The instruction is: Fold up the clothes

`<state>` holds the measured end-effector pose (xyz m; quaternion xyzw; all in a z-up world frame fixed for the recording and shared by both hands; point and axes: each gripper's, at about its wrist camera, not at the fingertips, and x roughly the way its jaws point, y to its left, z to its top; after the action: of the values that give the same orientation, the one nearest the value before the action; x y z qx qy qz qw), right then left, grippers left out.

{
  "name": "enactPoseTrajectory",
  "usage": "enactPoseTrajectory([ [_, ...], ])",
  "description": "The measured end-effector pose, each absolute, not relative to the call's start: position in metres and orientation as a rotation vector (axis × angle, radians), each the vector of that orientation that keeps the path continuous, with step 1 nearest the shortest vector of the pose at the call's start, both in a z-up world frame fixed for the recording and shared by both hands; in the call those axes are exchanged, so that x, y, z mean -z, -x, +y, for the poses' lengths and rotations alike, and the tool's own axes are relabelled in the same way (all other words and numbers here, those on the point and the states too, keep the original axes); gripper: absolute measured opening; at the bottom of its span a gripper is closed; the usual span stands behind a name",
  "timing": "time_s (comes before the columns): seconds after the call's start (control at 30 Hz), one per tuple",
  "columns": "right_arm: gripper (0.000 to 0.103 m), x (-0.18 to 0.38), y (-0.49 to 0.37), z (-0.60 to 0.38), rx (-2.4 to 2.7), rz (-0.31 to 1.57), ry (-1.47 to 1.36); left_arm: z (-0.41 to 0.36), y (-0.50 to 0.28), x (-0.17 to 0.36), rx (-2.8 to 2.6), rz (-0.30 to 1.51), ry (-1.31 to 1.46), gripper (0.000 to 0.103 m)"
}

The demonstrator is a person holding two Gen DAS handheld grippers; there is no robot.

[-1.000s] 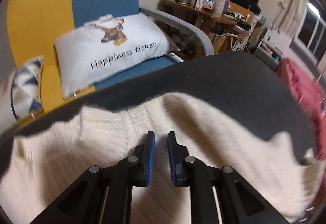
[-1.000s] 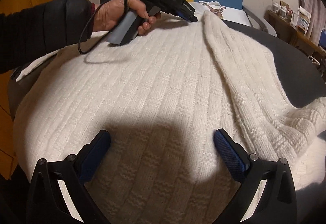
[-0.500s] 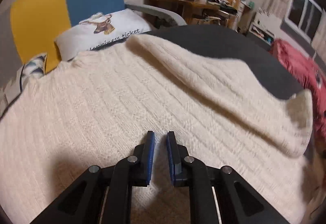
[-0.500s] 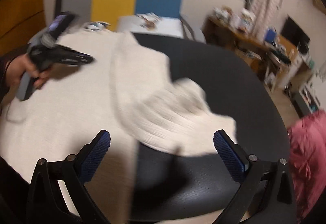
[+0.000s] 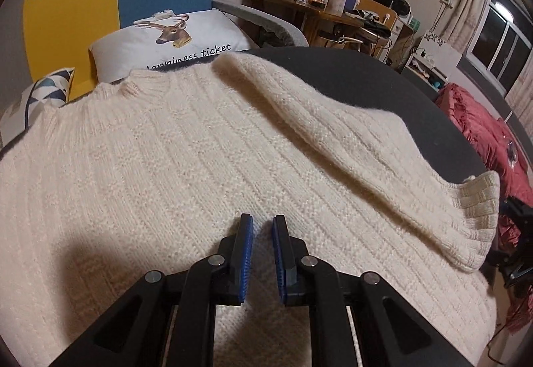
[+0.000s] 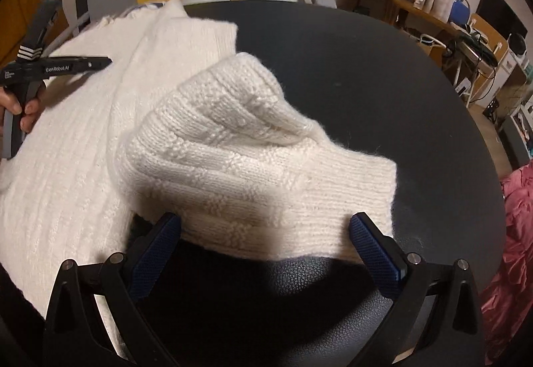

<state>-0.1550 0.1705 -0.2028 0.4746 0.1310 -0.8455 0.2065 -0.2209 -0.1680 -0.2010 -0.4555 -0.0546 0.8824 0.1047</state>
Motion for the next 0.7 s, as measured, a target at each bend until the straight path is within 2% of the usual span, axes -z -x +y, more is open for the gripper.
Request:
enactPoseTrajectory([
  [0.17, 0.102, 0.204, 0.154, 0.168, 2.357, 0.374, -1.325, -0.168, 0.22, 0.201, -2.603, -0.165, 1.341, 0.012],
  [0.2, 0.096, 0.203, 0.154, 0.167, 2.358, 0.374, -1.329, -0.168, 0.219, 0.201, -2.604, -0.165, 1.341, 0.012],
  [0.27, 0.074, 0.199, 0.152, 0.163, 2.36, 0.385, -1.315, -0.168, 0.219, 0.201, -2.606, -0.165, 1.341, 0.012],
  [0.33, 0.013, 0.194, 0.15, 0.158, 2.368, 0.419, -1.306, -0.167, 0.218, 0.201, -2.611, -0.158, 1.341, 0.012],
  [0.37, 0.009, 0.193, 0.15, 0.157, 2.372, 0.435, -1.313, -0.166, 0.217, 0.201, -2.614, -0.151, 1.342, 0.012],
  [0.53, 0.007, 0.185, 0.156, 0.159, 2.348, 0.376, -1.339, -0.155, 0.217, 0.197, -2.638, -0.06, 1.37, 0.012],
  [0.63, 0.007, 0.149, 0.161, 0.166, 2.38, 0.301, -1.255, -0.147, 0.22, 0.193, -2.607, 0.014, 1.391, 0.011],
  [0.7, 0.007, 0.12, 0.169, 0.172, 2.414, 0.275, -1.189, -0.15, 0.229, 0.189, -2.538, -0.04, 1.414, 0.011],
])
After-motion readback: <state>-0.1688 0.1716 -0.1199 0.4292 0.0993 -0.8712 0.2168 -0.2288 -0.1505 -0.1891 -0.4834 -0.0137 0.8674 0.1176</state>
